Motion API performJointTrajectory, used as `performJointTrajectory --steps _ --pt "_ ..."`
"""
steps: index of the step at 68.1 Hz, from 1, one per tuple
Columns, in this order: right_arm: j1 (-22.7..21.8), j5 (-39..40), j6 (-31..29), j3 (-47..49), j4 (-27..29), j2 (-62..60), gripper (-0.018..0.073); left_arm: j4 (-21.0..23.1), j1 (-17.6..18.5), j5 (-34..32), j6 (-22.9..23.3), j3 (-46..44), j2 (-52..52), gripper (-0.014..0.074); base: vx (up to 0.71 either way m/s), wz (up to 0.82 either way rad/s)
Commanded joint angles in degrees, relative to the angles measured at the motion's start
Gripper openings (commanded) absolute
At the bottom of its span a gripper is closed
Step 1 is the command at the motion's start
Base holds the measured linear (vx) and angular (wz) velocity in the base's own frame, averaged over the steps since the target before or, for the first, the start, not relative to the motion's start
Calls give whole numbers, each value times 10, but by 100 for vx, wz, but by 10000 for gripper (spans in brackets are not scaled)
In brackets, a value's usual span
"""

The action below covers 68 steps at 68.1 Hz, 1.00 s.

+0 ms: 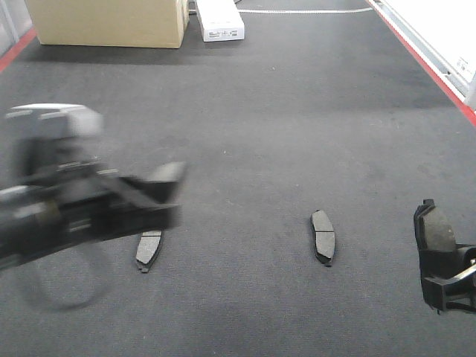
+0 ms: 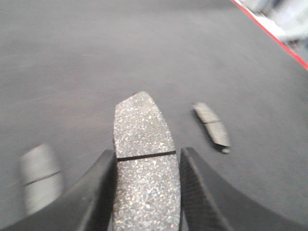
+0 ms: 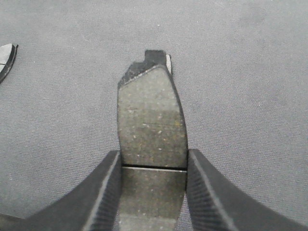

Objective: Move and align brake pads A on conveyor
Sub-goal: 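Lower the left gripper's brake pad beside the nearer belt pad and release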

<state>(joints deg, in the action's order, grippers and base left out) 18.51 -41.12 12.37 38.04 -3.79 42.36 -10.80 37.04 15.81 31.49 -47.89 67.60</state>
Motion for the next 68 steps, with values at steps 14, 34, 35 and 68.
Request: performJointTrajectory --steps 14,34,35,68 --pt "0 46 -3 18 -4 -4 24 45 18 -33 -3 -137 173 114 0 0" --pt "0 46 -3 18 -4 -4 24 78 -42 -63 68 -151 283 130 0 0" --pt "0 46 -3 18 -4 -4 24 78 -45 -64 72 -151 288 130 0 0" --pt "0 46 -3 18 -4 -4 24 78 -45 -86 118 -151 360 239 0 0"
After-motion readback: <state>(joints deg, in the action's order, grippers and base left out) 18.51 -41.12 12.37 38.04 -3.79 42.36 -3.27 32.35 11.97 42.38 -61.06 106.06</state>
